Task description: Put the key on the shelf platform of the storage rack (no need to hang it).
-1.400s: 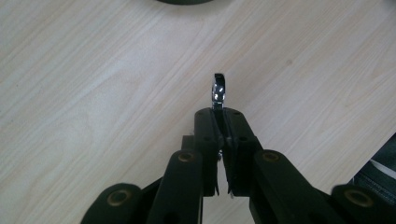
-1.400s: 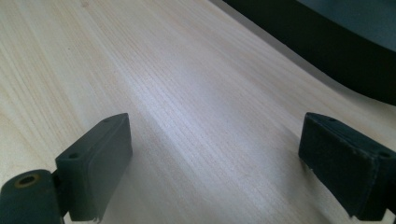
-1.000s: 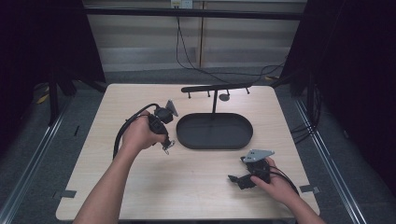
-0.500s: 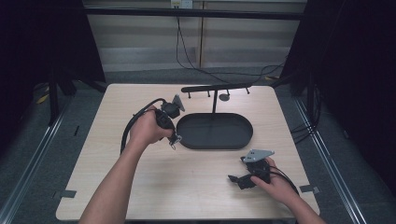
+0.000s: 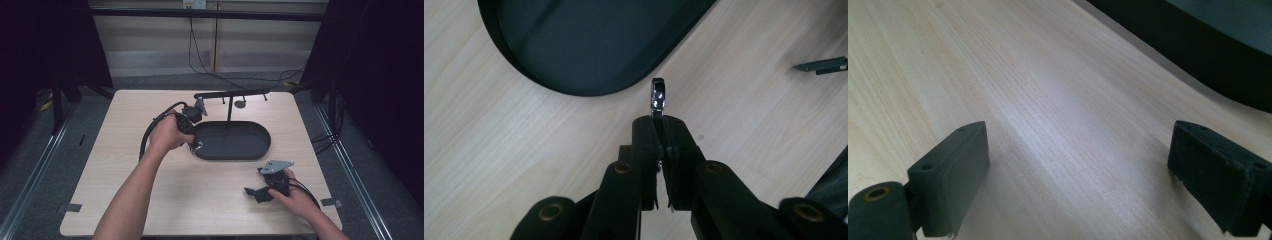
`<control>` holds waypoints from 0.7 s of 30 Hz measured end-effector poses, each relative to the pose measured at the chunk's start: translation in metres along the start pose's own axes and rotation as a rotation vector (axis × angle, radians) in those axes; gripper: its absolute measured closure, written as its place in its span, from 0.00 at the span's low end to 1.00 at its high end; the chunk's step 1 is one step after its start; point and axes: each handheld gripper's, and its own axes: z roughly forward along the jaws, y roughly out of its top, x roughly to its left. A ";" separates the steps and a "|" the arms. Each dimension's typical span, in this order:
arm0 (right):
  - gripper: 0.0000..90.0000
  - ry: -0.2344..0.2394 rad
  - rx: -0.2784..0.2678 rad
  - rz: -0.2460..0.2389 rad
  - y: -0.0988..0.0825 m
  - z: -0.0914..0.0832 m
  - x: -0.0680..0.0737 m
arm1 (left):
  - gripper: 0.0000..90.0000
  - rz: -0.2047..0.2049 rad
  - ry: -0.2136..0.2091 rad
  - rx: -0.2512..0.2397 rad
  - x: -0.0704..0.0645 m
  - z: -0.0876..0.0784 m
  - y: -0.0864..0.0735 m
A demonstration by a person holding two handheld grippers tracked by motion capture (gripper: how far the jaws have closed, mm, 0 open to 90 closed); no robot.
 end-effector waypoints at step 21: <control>0.10 -0.002 0.000 -0.002 0.000 0.000 0.000 | 0.95 0.008 -0.003 -0.014 -0.006 0.012 0.026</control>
